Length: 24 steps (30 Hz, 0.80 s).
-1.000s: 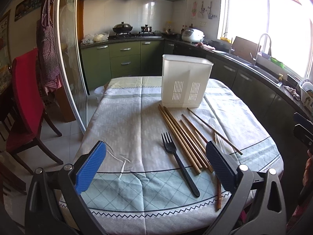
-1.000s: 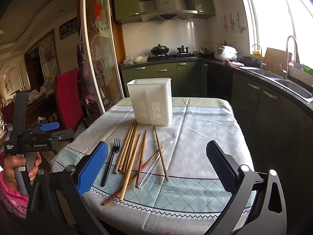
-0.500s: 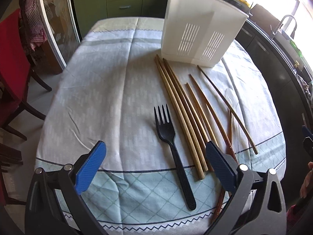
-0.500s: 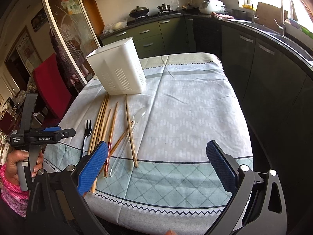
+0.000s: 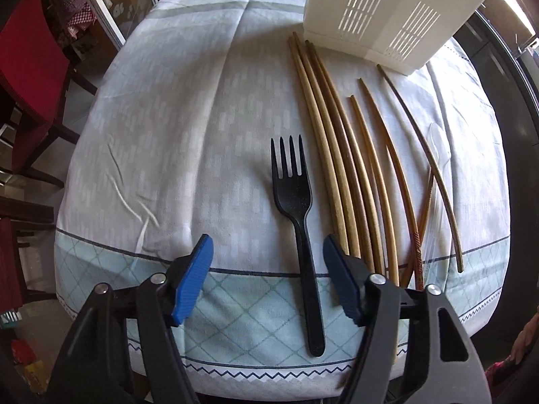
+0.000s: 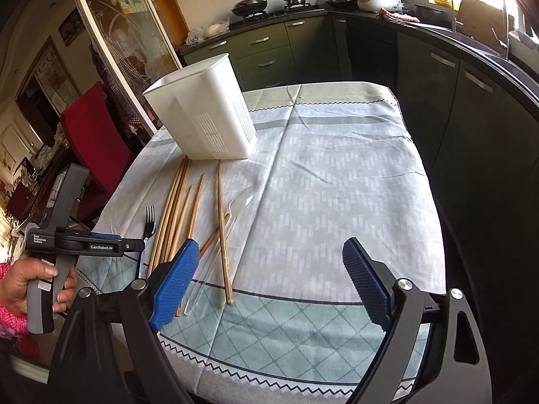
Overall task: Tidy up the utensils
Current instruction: 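Lower the left gripper onto the black fork handle and close it, then lift the black fork with the left gripper while the right gripper grasps the clear spoon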
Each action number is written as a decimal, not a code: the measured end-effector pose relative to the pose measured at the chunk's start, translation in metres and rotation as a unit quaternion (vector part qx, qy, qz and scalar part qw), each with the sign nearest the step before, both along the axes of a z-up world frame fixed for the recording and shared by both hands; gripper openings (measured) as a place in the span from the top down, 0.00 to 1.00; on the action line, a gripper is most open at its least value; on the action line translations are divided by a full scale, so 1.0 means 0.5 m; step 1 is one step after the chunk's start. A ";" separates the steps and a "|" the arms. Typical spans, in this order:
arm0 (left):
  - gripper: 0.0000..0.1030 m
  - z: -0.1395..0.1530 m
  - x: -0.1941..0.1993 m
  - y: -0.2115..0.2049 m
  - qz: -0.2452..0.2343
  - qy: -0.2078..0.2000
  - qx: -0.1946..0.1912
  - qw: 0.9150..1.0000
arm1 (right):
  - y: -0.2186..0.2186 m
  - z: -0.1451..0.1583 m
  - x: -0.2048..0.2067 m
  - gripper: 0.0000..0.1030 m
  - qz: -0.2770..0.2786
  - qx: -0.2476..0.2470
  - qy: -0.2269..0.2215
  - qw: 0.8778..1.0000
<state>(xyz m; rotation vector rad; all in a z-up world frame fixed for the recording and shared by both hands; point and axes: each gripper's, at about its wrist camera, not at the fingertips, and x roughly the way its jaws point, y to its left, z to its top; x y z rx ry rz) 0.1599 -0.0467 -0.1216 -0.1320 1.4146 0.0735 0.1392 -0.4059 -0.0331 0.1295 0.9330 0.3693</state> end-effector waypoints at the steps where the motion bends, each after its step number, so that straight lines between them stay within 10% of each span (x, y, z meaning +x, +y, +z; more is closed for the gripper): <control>1: 0.49 -0.004 0.003 0.000 0.005 0.007 -0.005 1.000 | -0.001 -0.002 0.000 0.16 0.001 0.001 0.001 1.000; 13: 0.90 -0.001 0.034 -0.028 0.025 0.023 -0.025 0.999 | -0.012 -0.014 0.003 0.16 0.006 0.007 0.004 1.000; 24: 0.91 0.023 0.071 -0.020 0.009 0.003 0.018 1.000 | 0.029 -0.029 0.033 0.17 0.019 -0.023 0.029 0.999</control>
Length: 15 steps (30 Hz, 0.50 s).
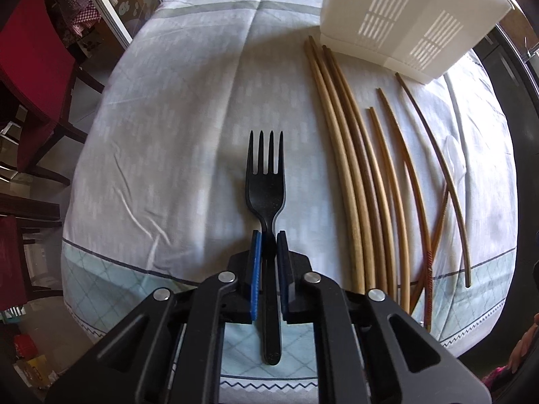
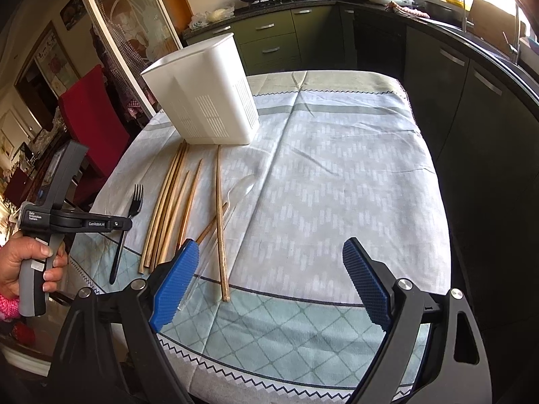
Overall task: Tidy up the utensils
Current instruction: 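Lift the black fork with the left gripper while the right gripper grasps the clear spoon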
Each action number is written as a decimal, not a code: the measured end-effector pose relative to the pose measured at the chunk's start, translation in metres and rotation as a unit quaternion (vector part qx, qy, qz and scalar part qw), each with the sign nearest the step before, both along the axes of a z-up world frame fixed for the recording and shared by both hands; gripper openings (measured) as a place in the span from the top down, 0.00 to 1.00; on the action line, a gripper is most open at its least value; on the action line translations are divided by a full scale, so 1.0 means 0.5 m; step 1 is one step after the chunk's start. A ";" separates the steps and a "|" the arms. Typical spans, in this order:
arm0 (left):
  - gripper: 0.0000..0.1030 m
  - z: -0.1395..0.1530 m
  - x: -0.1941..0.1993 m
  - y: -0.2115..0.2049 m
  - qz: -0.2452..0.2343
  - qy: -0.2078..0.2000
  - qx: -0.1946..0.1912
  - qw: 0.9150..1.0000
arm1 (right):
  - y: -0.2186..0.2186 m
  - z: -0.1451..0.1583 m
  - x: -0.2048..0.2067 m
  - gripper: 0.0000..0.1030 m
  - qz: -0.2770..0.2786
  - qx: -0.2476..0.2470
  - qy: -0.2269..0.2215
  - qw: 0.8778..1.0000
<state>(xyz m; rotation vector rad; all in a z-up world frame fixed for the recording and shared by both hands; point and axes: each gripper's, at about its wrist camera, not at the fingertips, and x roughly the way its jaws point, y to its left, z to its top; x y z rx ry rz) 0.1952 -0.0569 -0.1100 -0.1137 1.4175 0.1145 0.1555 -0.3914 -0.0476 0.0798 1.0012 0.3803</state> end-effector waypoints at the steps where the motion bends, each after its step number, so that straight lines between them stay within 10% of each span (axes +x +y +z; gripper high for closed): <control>1: 0.91 0.001 0.003 0.008 0.001 0.001 -0.004 1.000 | 0.007 -0.007 0.012 0.18 -0.001 -0.005 0.009 1.000; 15: 0.91 -0.004 0.001 0.023 -0.046 -0.011 -0.031 0.998 | 0.127 -0.099 0.141 0.55 0.010 -0.090 0.084 0.992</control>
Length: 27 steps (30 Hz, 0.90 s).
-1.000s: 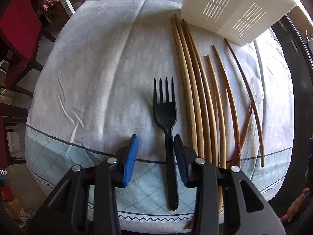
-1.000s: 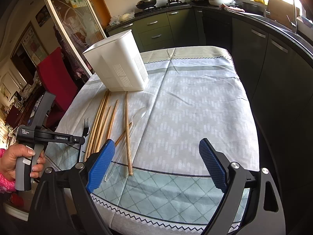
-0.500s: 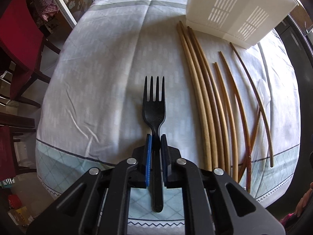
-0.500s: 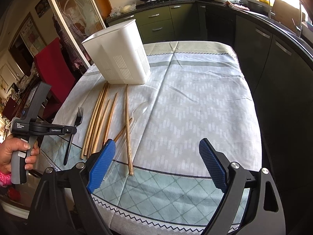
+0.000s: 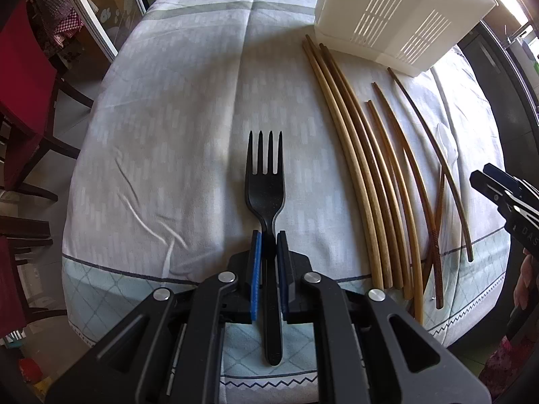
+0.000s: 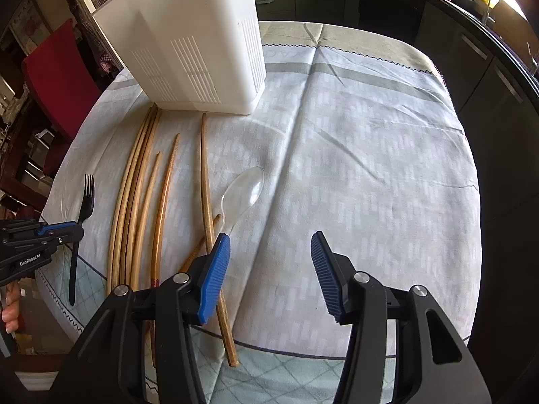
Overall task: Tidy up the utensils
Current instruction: 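Lift the black fork with the left gripper while the right gripper grasps the clear spoon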
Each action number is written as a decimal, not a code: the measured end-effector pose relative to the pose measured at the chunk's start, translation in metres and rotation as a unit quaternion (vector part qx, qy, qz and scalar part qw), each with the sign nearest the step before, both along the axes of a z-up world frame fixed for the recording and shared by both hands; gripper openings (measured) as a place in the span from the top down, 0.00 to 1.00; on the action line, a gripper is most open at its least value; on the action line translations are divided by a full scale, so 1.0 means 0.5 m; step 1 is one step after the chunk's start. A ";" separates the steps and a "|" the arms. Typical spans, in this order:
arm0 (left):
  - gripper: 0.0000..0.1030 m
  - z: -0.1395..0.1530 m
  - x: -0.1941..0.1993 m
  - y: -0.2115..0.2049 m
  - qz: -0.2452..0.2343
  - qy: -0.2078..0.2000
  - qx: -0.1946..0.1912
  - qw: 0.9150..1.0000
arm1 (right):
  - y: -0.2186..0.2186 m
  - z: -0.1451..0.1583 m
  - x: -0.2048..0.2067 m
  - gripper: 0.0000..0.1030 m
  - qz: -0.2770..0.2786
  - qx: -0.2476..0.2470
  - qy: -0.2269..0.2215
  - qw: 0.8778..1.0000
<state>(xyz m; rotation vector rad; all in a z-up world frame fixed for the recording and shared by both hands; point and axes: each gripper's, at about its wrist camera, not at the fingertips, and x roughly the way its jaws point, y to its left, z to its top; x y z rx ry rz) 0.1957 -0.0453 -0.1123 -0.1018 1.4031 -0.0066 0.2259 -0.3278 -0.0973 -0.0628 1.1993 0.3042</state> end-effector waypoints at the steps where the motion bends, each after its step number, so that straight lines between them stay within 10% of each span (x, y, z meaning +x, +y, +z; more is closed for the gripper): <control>1: 0.91 -0.003 -0.005 0.007 -0.001 0.000 -0.001 1.000 | 0.005 -0.004 0.008 0.58 -0.002 -0.003 0.005 1.000; 5: 0.91 -0.002 -0.010 0.009 -0.008 0.001 -0.009 1.000 | 0.014 -0.020 0.034 0.78 -0.017 0.006 0.027 0.999; 13: 0.91 -0.003 -0.010 0.022 -0.018 0.000 -0.021 1.000 | 0.031 -0.029 0.057 0.78 -0.025 0.050 0.056 0.997; 27: 0.91 -0.008 -0.009 0.000 -0.032 0.001 -0.024 0.999 | 0.152 -0.057 0.115 0.65 -0.021 -0.016 0.041 0.999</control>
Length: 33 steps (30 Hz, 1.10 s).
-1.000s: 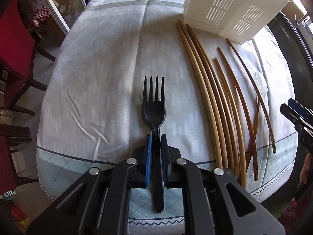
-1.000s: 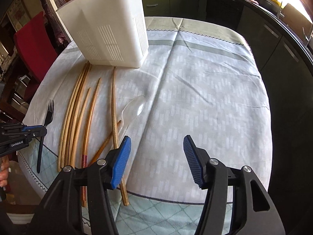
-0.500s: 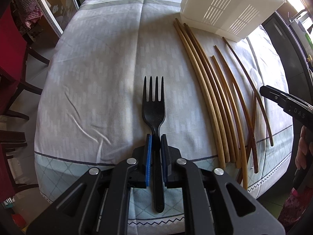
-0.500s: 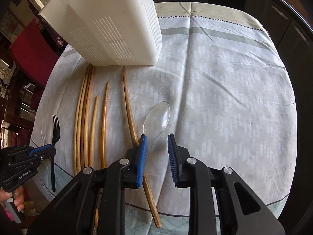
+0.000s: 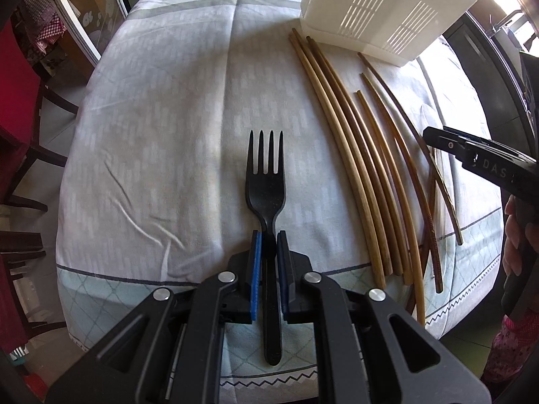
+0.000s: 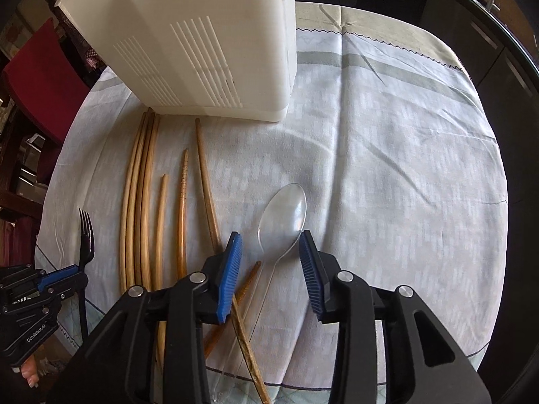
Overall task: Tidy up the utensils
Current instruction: 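Lift the black fork with the left gripper while the right gripper grasps the clear spoon, then carry the black fork with the left gripper over the white holder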
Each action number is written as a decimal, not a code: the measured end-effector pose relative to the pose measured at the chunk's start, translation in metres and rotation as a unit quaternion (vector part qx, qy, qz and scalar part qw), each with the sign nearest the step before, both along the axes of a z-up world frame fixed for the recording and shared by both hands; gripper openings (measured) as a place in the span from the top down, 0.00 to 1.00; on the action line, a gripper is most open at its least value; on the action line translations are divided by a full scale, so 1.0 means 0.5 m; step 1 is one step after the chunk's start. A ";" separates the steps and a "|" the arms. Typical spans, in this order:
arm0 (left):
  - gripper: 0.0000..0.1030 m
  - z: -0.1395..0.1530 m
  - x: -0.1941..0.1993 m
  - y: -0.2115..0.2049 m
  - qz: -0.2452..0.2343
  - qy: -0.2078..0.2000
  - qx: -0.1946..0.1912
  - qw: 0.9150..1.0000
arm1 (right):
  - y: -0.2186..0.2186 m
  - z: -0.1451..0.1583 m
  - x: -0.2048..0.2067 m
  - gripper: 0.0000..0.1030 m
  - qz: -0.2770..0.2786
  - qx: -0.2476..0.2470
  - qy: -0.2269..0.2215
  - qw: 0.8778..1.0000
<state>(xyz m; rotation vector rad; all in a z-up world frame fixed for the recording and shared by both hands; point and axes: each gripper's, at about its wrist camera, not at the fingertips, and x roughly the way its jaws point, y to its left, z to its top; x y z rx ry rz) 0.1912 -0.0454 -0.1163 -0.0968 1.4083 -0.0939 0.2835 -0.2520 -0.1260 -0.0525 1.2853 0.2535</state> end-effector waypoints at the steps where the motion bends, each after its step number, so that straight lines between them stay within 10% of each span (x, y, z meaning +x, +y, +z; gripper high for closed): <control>1: 0.91 0.000 -0.001 -0.003 -0.001 0.000 0.000 1.000 | 0.007 -0.002 0.002 0.65 -0.001 -0.003 -0.003 1.000; 33: 0.91 0.104 -0.001 -0.040 -0.026 -0.070 -0.016 0.997 | -0.147 0.152 -0.125 0.75 -0.022 0.072 -0.138 0.988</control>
